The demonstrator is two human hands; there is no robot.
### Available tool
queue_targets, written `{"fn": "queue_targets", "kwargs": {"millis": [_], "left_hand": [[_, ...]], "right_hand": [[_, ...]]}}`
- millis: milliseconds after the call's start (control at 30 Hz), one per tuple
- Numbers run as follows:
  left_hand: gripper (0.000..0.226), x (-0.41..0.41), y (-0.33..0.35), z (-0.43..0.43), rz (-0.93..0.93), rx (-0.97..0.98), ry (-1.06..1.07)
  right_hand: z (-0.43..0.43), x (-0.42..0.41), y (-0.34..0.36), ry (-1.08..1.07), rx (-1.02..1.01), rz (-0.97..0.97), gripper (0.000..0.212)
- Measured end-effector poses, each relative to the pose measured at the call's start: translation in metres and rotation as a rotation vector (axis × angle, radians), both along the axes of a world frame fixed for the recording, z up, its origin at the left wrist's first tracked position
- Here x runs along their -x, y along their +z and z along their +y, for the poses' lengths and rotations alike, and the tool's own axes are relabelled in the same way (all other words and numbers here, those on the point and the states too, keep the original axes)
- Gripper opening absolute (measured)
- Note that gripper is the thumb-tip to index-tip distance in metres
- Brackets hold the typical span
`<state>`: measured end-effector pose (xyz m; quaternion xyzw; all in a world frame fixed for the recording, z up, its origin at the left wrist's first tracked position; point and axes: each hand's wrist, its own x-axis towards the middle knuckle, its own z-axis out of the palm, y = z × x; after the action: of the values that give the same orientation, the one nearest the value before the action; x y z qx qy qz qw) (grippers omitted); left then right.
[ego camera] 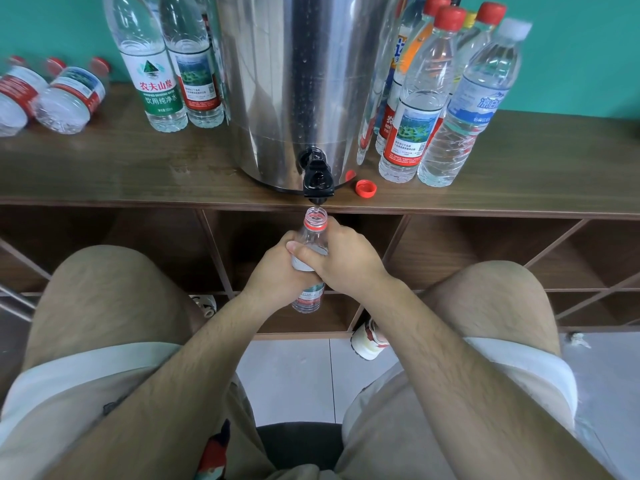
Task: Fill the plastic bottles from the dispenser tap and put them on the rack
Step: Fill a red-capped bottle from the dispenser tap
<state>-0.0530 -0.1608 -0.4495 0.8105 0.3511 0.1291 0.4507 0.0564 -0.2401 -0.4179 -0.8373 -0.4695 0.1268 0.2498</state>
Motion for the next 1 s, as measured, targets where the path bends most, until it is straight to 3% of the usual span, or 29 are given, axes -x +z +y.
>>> {"fn": "queue_targets", "kwargs": {"millis": [1000], "left_hand": [[0.059, 0.0018, 0.0042, -0.0039, 0.01, 0.019, -0.011]], "right_hand": [[-0.0012, -0.0008, -0.0004, 0.021, 0.038, 0.025, 0.07]]}}
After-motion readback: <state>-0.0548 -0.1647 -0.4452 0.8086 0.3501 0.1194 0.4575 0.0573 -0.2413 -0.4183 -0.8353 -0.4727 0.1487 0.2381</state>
